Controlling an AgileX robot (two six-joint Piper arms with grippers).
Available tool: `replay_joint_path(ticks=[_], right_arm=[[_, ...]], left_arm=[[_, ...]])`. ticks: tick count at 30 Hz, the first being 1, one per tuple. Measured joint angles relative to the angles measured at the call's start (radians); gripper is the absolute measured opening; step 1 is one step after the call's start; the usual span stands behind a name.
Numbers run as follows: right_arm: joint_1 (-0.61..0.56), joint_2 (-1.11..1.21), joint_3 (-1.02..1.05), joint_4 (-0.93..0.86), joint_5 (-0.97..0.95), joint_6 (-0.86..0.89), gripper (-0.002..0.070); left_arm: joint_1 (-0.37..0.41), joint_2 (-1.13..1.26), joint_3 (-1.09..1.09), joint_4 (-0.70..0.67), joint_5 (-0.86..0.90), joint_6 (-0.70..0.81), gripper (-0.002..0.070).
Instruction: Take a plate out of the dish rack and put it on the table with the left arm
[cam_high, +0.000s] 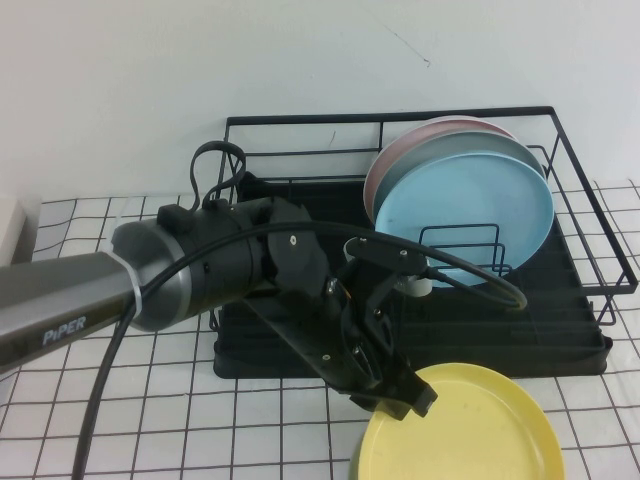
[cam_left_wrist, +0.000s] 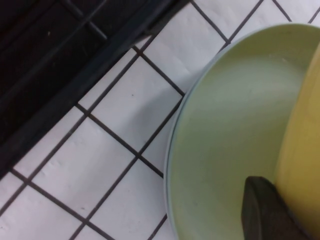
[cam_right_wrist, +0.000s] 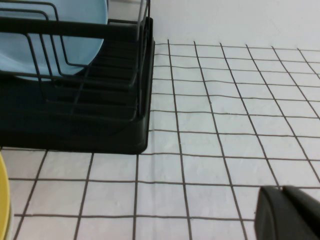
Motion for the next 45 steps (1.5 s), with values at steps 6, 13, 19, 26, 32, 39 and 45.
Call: replay_joint_path(ticks=[6,13,19,26,32,39,45], right_arm=[[0.000,0.000,0.000,0.000,0.000,0.000,-0.0001],[0.000,0.000,0.000,0.000,0.000,0.000,-0.0001],[0.000,0.000,0.000,0.000,0.000,0.000,-0.0001],[0.000,0.000,0.000,0.000,0.000,0.000,-0.0001],[0.000,0.000,0.000,0.000,0.000,0.000,-0.0001],[0.000,0.000,0.000,0.000,0.000,0.000,-0.0001],[0.000,0.000,0.000,0.000,0.000,0.000,-0.0001]], left_arm=[[0.000,0.018,0.000,0.015,0.013,-0.002,0.0119],[0.000,0.020,0.000,0.025,0.013,-0.002,0.0359],[0.000,0.020,-0.033,0.089,0.065,-0.002,0.0411],[0.000,0.020,-0.142,0.148,0.179,-0.022,0.0360],[0.000,-0.004,-0.178,0.161,0.196,-0.018,0.0048],[0.000,-0.170,-0.143,0.169,0.127,-0.010,0.0003],[0.000,-0.431,0.028,0.171,0.026,0.003,0.0001]])
